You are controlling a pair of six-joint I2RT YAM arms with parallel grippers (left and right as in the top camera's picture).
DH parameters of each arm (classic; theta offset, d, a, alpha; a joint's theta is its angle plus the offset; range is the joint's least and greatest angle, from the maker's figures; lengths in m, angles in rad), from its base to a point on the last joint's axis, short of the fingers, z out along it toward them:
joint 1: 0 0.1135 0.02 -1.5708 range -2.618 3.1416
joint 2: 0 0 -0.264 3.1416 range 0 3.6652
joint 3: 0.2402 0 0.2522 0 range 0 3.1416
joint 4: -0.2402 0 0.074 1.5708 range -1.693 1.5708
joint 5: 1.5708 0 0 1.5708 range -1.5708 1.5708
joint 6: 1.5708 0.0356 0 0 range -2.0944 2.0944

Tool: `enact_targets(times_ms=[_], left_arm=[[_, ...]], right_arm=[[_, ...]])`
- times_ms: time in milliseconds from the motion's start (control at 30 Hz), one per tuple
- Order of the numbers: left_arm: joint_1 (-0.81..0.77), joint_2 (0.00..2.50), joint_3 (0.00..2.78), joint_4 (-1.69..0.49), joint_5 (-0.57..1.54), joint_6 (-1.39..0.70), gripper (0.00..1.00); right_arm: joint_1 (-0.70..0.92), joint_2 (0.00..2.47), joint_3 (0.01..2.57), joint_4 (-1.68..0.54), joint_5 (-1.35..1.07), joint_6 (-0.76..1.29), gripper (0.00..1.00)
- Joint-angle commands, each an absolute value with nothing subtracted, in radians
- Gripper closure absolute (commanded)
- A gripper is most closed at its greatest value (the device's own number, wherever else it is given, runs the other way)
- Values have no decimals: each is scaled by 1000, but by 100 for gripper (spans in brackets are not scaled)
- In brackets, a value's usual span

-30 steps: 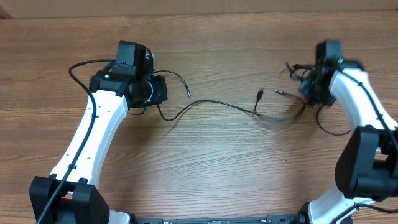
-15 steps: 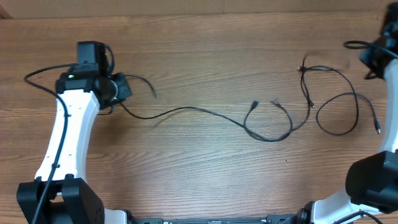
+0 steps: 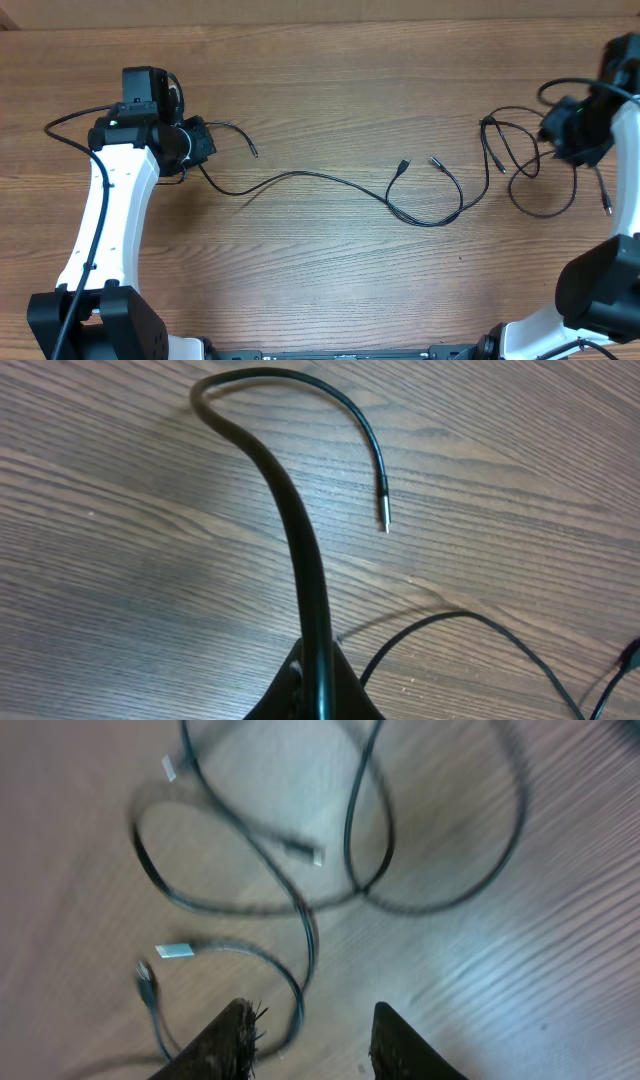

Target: Untangle cables

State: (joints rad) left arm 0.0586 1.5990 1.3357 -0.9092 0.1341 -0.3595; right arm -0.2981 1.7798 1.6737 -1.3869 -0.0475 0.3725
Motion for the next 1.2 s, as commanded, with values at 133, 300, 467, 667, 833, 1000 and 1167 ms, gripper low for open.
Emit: enact_targets(times_ms=[133,300,467,667,833,1000,1167], left_arm=[[52,1589,1345,-908,151,-355,96],[52,1589,1345,-908,159,-355,96],[52,1589,1345,-908,160,-355,96],[52,1589,1345,-906,178,-355,96],[52,1589,1345,-908,178,-355,96],[52,1589,1345,-908,178,-356,96],[52,1589,1345,-908,182,-356,96]], right_arm=[[-230,1779,1370,-1190,-88,354,63],[-193,1779,1194,-956,-89,374,59],[-181,1779,1105,-829,-88,397,59],[-179,1779,1037,-743,-68,466,60],[-178,1781,991,-703,-70,506,68],[-179,1780,980,-696,-74,509,96],[-187,1766,1056,-752,-91,505,96]])
